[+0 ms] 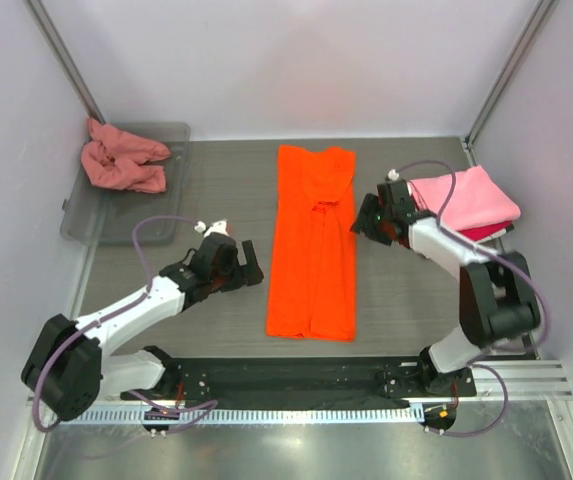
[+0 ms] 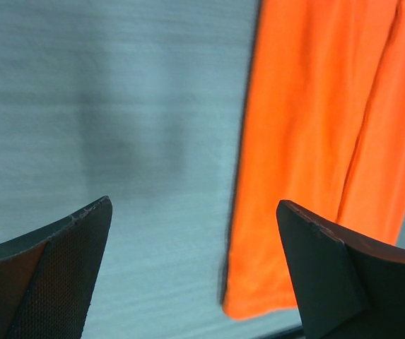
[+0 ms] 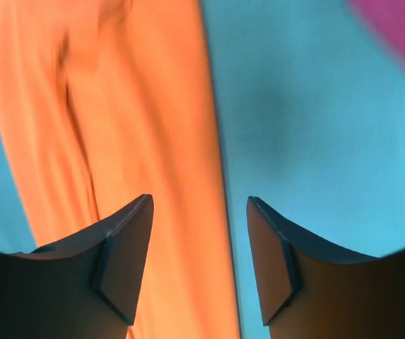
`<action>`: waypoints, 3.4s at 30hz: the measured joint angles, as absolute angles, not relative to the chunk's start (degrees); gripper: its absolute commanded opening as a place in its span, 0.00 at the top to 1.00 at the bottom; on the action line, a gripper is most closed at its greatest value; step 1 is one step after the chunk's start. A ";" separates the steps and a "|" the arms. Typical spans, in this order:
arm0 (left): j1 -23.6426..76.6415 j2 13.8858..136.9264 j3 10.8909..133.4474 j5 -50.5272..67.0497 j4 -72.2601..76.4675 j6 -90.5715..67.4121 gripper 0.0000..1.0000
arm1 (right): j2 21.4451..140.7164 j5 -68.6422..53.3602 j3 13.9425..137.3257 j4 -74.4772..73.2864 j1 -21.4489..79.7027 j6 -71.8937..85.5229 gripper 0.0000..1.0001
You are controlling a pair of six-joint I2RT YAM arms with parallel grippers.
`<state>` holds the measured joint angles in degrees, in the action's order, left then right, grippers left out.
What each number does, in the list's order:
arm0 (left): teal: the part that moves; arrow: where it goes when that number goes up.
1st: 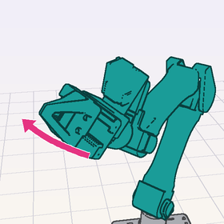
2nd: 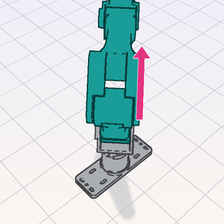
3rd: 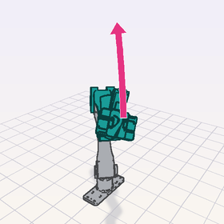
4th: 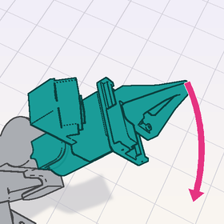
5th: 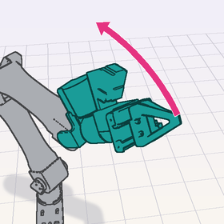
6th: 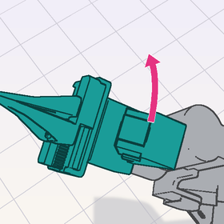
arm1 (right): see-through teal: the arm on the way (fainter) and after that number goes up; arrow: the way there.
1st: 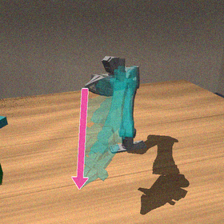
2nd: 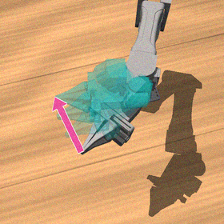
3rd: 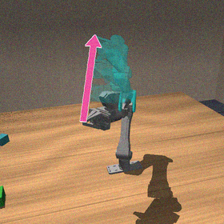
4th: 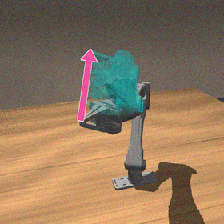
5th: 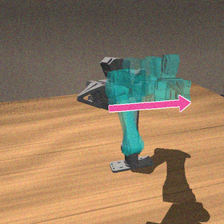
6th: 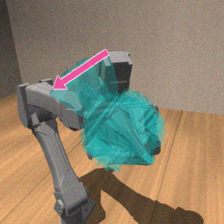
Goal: Fold and stack the t-shirts
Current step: Fold the tshirt
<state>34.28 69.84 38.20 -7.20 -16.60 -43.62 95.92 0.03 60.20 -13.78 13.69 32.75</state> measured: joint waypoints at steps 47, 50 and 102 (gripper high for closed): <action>52.77 72.77 26.52 5.17 -8.54 -65.67 1.00 | 52.60 -6.57 20.86 -31.11 41.19 56.80 0.99; 52.77 72.44 26.57 5.23 -9.02 -65.47 1.00 | 50.81 -6.39 21.06 -32.29 41.19 56.75 0.99; 23.49 109.01 75.24 8.78 -18.00 -45.91 0.20 | 97.19 -0.32 64.38 -21.45 13.87 31.90 0.40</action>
